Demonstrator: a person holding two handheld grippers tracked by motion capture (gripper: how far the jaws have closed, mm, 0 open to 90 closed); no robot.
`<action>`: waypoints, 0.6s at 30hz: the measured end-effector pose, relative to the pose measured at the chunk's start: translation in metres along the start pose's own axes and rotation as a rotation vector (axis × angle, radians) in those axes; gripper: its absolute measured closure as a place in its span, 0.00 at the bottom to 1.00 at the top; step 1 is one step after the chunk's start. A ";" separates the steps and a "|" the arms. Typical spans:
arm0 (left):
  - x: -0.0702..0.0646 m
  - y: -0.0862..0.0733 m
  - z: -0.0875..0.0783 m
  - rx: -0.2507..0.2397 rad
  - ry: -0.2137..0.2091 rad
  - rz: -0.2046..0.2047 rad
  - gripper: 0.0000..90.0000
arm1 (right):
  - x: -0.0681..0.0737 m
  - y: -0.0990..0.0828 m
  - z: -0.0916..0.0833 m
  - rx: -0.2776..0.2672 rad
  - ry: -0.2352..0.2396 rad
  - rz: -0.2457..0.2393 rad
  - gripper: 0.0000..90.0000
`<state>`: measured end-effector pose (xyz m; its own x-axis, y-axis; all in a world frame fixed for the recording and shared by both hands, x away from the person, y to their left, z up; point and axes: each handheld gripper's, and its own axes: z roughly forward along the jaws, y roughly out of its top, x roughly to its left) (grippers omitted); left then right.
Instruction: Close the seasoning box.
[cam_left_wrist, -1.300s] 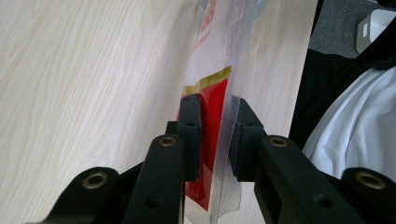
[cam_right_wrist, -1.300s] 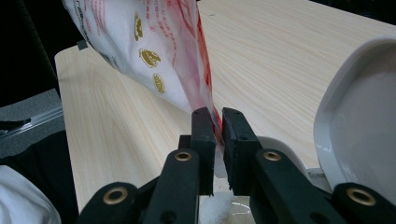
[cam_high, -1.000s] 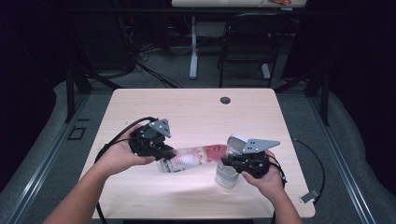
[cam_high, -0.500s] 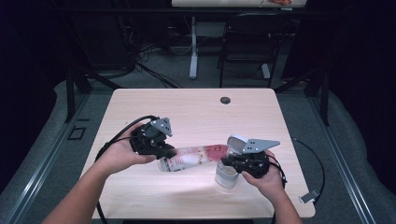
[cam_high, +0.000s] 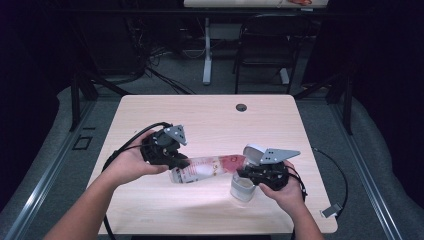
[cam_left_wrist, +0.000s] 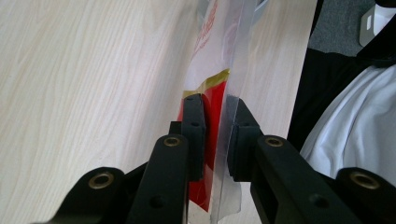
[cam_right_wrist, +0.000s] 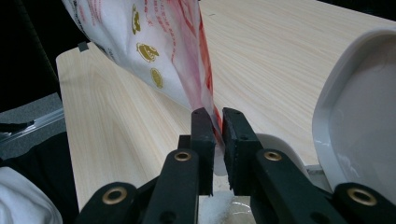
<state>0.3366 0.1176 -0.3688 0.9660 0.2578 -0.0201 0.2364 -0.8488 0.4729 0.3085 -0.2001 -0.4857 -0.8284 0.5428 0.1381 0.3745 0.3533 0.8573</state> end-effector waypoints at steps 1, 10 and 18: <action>0.000 0.001 0.000 0.004 0.000 0.006 0.89 | 0.000 0.000 0.000 -0.001 0.000 0.001 0.93; -0.001 0.007 -0.002 0.020 0.001 0.010 0.90 | 0.000 0.000 0.000 0.004 -0.001 -0.001 0.93; 0.000 0.012 -0.003 0.036 0.002 0.017 0.90 | -0.001 -0.001 0.000 0.005 -0.002 -0.001 0.93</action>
<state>0.3394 0.1090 -0.3605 0.9698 0.2438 -0.0103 0.2232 -0.8692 0.4412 0.3089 -0.2012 -0.4862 -0.8281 0.5437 0.1363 0.3756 0.3577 0.8550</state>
